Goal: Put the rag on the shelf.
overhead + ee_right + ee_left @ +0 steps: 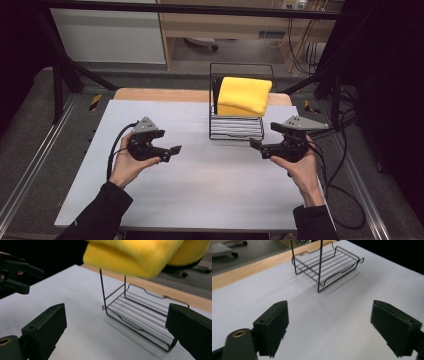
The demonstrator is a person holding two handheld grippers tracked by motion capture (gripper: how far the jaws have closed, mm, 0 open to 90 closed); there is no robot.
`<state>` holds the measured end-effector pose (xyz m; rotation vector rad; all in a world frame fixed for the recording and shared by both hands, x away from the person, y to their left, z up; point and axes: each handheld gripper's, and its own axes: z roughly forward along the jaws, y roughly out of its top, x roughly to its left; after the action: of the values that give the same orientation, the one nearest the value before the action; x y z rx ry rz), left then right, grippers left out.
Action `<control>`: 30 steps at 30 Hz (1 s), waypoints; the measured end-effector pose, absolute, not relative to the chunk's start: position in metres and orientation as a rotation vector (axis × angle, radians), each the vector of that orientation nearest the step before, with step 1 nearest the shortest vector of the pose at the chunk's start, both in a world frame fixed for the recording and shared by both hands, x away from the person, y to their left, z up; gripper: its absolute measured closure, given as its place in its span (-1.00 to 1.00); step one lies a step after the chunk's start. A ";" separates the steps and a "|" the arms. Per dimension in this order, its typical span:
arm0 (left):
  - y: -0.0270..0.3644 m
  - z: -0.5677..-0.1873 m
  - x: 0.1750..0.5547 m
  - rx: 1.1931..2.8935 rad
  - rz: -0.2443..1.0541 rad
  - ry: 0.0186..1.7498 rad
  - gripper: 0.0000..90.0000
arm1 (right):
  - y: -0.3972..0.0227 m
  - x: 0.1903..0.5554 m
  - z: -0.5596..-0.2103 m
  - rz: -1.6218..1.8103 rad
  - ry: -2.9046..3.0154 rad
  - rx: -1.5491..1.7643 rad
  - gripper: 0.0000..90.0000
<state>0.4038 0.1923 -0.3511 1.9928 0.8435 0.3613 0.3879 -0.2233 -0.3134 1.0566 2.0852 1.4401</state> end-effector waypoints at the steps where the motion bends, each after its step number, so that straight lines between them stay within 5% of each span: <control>1: 0.196 -0.357 0.402 1.995 0.362 0.854 -0.74 | -0.223 0.387 -0.320 1.437 2.099 1.061 -0.93; 15: 0.235 -0.412 0.375 2.036 0.385 0.903 -0.76 | -0.234 0.375 -0.403 1.375 2.244 1.146 -0.99; 30: 0.273 -0.440 0.354 2.006 0.358 0.917 -0.76 | -0.265 0.356 -0.443 1.332 2.360 1.171 -0.99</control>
<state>0.3543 0.2733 -0.4397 2.0064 0.9168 0.3577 0.3564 -0.2652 -0.4427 1.1708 2.3601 1.3320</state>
